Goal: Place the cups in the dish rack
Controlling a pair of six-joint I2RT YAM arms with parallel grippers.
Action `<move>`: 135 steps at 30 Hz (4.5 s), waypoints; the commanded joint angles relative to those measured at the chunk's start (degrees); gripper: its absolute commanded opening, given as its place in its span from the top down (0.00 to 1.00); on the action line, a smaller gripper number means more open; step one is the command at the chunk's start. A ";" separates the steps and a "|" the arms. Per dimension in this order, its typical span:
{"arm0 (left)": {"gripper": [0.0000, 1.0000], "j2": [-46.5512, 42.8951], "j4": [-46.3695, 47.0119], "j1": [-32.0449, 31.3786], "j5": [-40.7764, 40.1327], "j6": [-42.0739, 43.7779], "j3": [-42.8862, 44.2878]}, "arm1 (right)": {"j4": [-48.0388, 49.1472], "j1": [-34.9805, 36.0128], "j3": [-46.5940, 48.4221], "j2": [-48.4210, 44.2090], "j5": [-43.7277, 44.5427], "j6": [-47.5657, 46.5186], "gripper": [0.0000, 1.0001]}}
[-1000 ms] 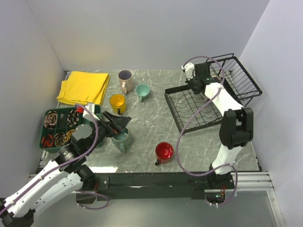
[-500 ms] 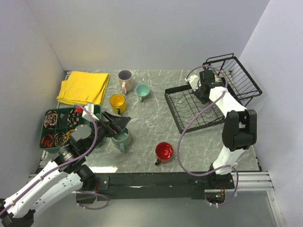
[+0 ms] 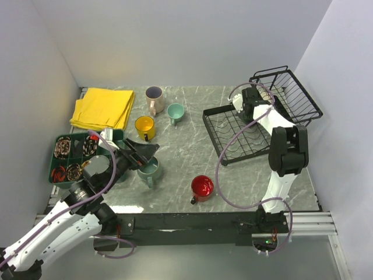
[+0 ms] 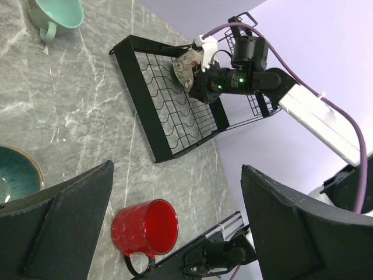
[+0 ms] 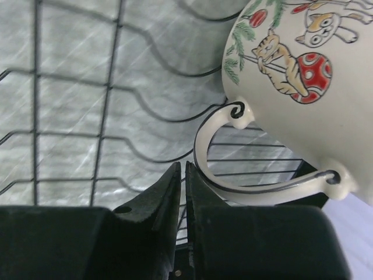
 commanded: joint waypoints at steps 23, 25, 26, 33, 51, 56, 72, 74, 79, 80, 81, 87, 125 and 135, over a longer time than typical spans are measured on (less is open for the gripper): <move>0.01 8.69 -8.09 0.64 -8.66 7.49 8.82 | -4.84 3.38 -2.66 -20.42 -29.54 8.32 0.79; 0.01 14.49 -8.88 3.96 -7.01 9.17 12.42 | -4.23 3.38 -3.71 -25.43 -33.97 11.41 0.77; 0.00 16.51 -8.97 5.89 -5.17 10.57 13.65 | -3.96 3.38 -4.24 -27.19 -37.64 12.39 0.73; 0.01 34.77 -11.86 27.26 11.46 10.14 23.30 | 4.45 2.86 -14.14 -44.31 -47.85 21.00 0.18; 0.23 63.80 -19.43 32.37 7.86 17.44 38.97 | 21.36 -10.33 -34.48 -54.19 -73.71 28.57 0.07; 0.32 69.69 -20.84 32.37 6.63 18.58 41.44 | 20.74 -10.51 -34.21 -54.02 -74.07 28.39 0.07; 0.66 77.79 -17.94 32.37 5.13 20.51 43.99 | 18.98 -10.86 -33.86 -52.17 -75.21 27.16 0.07; 0.73 77.53 -17.50 32.37 5.13 20.43 43.99 | 19.07 -10.86 -33.86 -52.17 -75.30 26.90 0.07; 0.96 75.07 -16.62 32.37 6.09 20.78 42.94 | 18.46 -10.86 -33.95 -51.99 -76.26 26.20 0.06; 0.97 72.98 -16.27 32.37 6.54 20.78 41.98 | 18.19 -10.86 -33.77 -51.99 -76.61 25.93 0.07; 0.99 71.56 -15.31 32.37 7.50 20.78 41.44 | 17.15 -10.86 -33.60 -51.73 -77.14 25.58 0.06; 0.99 56.36 -6.09 32.37 20.23 14.99 32.40 | 9.42 -9.11 -28.77 -47.87 -80.48 22.16 0.07; 0.99 57.22 64.95 5.48 16.30 -41.45 27.20 | 65.29 12.35 -17.34 -33.80 -68.62 105.64 0.26; 0.99 57.40 62.66 4.25 15.95 -39.00 27.90 | 64.59 12.17 -16.28 -32.04 -67.74 106.79 0.43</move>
